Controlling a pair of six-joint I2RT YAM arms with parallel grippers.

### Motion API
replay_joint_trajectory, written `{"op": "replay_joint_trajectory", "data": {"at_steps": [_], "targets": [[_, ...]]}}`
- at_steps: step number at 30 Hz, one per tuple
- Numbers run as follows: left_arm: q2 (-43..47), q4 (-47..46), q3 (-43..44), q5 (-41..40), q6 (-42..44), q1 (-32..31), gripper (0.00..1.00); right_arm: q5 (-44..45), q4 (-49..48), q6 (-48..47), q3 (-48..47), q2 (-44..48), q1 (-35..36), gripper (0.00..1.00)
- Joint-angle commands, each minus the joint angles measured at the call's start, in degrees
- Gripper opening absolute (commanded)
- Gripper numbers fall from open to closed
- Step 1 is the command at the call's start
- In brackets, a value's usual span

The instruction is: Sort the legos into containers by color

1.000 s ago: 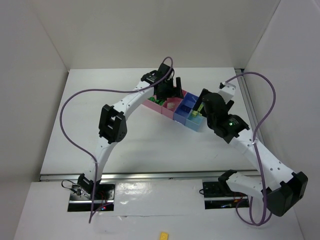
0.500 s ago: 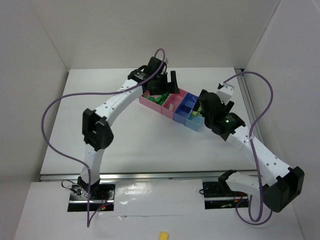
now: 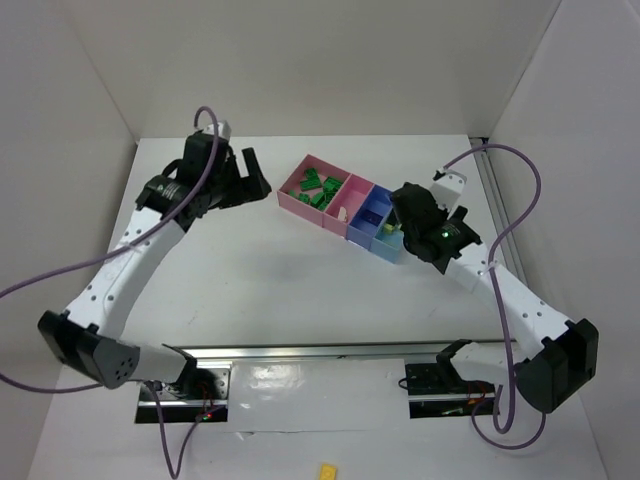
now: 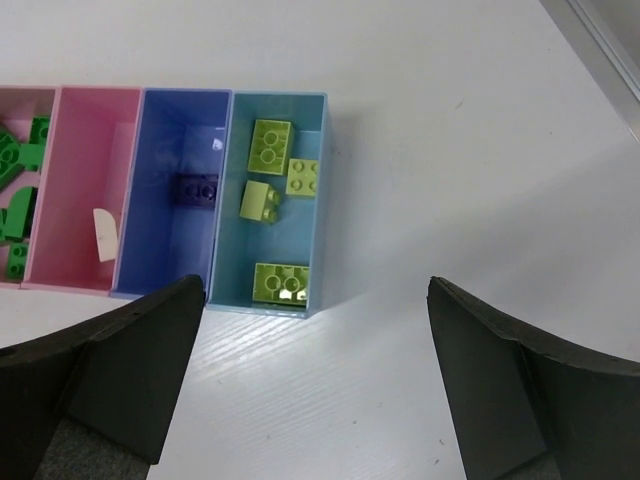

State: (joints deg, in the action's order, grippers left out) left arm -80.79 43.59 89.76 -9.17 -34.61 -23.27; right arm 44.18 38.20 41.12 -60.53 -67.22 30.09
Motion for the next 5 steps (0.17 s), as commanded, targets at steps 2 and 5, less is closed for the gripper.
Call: {"op": "replay_joint_trajectory", "data": {"at_steps": [2, 5], "targets": [[8.4, -0.2, -5.5, -3.5, 1.5, 1.3, 0.99, 0.5, -0.9, 0.9, 1.1, 1.3, -0.7, 1.0], [11.6, -0.2, -8.2, -4.2, 1.5, 1.3, 0.99, -2.5, -4.4, -3.1, 3.2, 2.5, -0.7, 1.0]]}}
